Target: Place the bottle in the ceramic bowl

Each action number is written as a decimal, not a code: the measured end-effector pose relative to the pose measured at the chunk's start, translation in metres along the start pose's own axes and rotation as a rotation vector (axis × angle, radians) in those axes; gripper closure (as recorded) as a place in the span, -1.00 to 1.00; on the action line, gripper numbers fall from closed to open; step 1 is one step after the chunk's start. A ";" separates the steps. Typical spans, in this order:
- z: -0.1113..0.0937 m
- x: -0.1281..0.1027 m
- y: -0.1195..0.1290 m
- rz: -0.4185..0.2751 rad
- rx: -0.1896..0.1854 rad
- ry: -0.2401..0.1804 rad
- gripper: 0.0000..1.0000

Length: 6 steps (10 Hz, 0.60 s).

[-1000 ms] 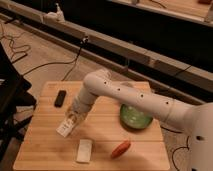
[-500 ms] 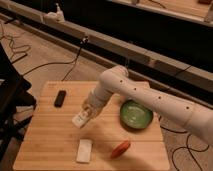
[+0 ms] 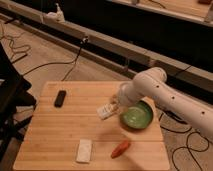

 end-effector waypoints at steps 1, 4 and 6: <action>-0.005 0.011 0.006 0.036 0.014 0.009 1.00; -0.005 0.011 0.006 0.038 0.016 0.009 1.00; -0.006 0.011 0.006 0.040 0.017 0.009 1.00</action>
